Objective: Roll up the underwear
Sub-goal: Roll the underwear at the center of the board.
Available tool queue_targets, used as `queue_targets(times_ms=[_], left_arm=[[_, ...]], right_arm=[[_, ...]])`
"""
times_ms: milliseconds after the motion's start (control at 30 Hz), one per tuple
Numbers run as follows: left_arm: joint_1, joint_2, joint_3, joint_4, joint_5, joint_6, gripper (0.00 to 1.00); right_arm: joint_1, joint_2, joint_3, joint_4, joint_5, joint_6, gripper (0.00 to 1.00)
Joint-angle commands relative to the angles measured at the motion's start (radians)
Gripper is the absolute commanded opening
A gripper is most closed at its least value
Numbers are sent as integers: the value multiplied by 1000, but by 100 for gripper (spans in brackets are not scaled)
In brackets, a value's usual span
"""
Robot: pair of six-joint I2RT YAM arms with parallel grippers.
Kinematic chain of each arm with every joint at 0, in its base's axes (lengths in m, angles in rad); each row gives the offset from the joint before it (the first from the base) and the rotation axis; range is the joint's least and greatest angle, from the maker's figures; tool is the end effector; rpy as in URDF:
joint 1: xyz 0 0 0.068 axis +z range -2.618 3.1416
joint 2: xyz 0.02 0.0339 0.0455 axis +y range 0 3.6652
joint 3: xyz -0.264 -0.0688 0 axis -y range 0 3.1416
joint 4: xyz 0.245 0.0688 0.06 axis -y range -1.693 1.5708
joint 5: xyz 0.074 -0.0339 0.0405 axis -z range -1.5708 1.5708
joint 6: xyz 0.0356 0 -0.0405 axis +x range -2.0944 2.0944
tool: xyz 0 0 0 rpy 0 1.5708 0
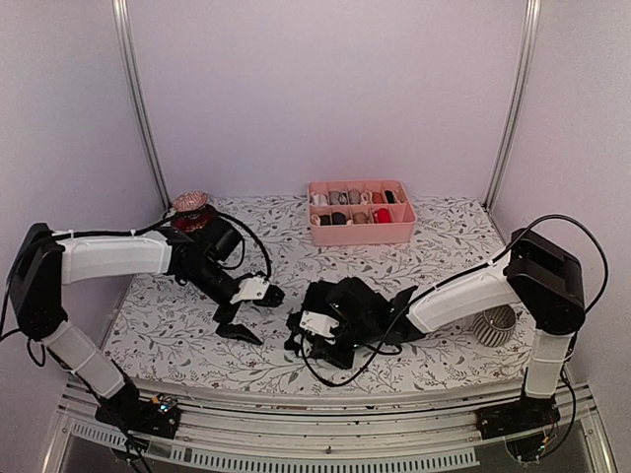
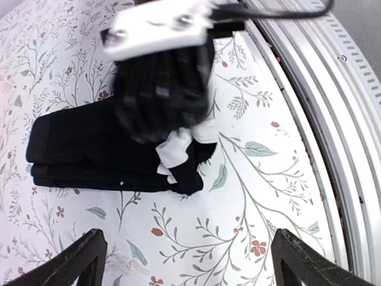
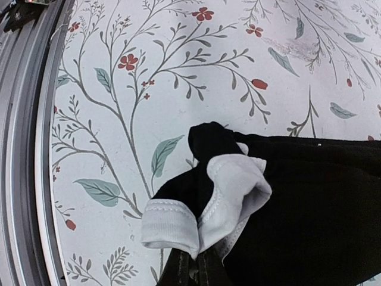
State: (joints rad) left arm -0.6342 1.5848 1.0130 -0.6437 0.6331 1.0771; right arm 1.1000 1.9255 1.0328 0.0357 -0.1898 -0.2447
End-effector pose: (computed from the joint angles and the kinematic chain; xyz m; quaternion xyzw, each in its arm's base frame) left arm 0.2275 -0.1935 0.1991 0.7423 0.5718 -0.2620 0.2311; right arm 0.1679 0.3448 0.1255 -0.6069 0.7091 0.2250 0.2797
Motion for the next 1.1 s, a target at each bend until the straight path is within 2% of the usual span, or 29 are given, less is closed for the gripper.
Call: queue_targets(times_ms=[0, 167, 400, 567, 733, 1067], left_arm=[[-29, -141, -210, 342, -89, 13, 99], [-114, -275, -431, 656, -219, 68, 96], [-237, -250, -501, 816, -370, 118, 82], [-310, -165, -496, 890, -440, 153, 71], [-381, -93, -476, 915, -482, 178, 65], [-447, 14, -422, 915, -537, 206, 64]], right_arm=[[-40, -16, 25, -52, -210, 136, 2], [-95, 29, 49, -74, -324, 275, 3], [-177, 74, 65, -77, -486, 440, 2], [-195, 80, 70, -87, -487, 477, 2], [-206, 97, 76, -88, -494, 498, 2], [-210, 110, 95, -117, -478, 496, 3]])
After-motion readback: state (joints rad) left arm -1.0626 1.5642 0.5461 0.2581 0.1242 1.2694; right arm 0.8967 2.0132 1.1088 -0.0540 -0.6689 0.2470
